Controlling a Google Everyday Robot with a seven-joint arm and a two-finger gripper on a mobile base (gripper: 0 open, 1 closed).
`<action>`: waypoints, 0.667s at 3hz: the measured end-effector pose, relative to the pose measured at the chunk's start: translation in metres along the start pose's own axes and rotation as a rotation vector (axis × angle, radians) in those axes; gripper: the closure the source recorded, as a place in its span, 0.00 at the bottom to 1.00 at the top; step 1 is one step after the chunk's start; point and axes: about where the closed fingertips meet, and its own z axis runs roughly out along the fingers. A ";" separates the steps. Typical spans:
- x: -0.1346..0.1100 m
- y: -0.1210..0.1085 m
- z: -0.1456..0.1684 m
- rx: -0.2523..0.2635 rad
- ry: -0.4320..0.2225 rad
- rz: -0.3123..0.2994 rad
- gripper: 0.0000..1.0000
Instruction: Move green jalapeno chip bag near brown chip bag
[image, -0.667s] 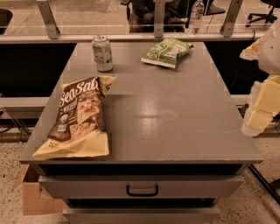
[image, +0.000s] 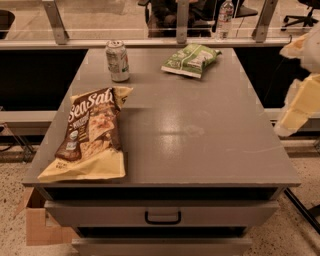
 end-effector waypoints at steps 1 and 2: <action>0.005 -0.055 0.014 0.055 -0.160 0.094 0.00; 0.003 -0.125 0.037 0.099 -0.322 0.215 0.00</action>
Offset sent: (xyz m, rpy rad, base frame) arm 0.1881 -0.0629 0.0028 0.4866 -0.2021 -0.1835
